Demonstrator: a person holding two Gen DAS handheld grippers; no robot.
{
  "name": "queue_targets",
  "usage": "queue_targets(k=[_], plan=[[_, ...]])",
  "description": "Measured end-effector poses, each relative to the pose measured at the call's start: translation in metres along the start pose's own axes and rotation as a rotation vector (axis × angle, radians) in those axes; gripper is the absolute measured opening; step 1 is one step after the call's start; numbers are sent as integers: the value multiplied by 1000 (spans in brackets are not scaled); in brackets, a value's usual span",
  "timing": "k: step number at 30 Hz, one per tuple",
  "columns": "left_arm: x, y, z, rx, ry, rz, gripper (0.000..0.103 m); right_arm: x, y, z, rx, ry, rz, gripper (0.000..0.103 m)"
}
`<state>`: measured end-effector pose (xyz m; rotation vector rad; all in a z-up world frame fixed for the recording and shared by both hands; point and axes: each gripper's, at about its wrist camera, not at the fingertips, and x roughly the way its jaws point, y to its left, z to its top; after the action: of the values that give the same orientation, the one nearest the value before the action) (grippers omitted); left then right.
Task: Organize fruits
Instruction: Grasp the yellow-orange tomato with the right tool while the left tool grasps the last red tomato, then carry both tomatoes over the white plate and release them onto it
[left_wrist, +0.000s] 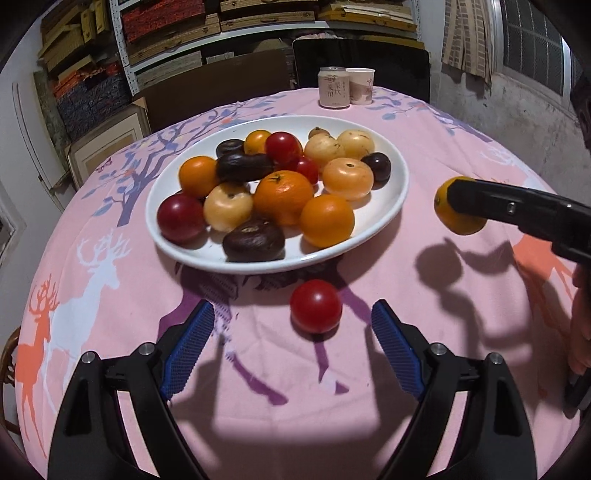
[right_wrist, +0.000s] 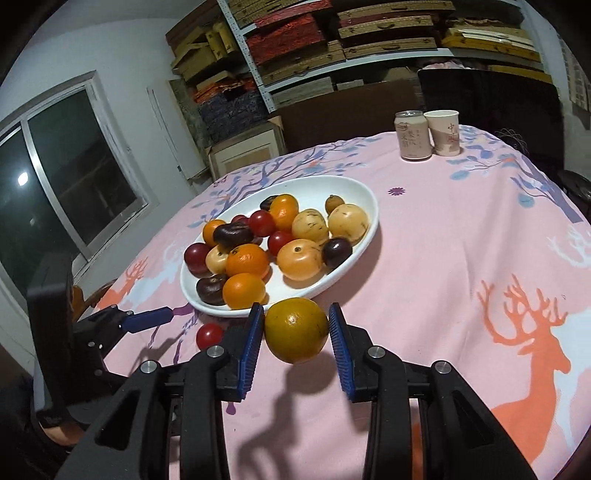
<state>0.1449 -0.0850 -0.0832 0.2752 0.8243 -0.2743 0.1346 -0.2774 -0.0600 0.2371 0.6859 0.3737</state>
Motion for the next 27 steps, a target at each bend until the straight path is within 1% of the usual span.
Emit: queue_targets(k=[1, 2, 3, 4, 5, 6, 11, 13, 16, 22, 25, 27], plan=[[2, -1, 1, -5, 0, -2, 85, 0, 1, 0, -4, -1, 1, 36], [5, -1, 2, -13, 2, -10, 79, 1, 2, 0, -12, -1, 4, 36], [7, 0, 2, -17, 10, -18, 58, 2, 3, 0, -16, 0, 4, 36], [11, 1, 2, -24, 25, -34, 45, 3, 4, 0, -21, 3, 5, 36], [14, 4, 2, -38, 42, -61, 34, 4, 4, 0, -24, 6, 6, 36], [15, 7, 1, -56, 44, -79, 29, 4, 4, 0, -24, 6, 6, 36], [10, 14, -1, -96, 22, -91, 29, 2, 5, -2, -28, 3, 6, 36], [6, 15, -2, -97, 11, -91, 29, 1, 4, -2, -26, 3, 5, 36], [-5, 14, -5, -97, -14, -88, 29, 0, 4, -2, -25, 0, 6, 36], [-29, 25, -15, -148, -64, -113, 29, -4, 4, -3, -15, -17, 9, 36], [-42, 37, -12, -177, -100, -113, 29, -8, 8, 2, -15, -45, 22, 36], [-45, 43, -4, -194, -118, -114, 29, -6, 14, 10, -18, -45, 29, 36]])
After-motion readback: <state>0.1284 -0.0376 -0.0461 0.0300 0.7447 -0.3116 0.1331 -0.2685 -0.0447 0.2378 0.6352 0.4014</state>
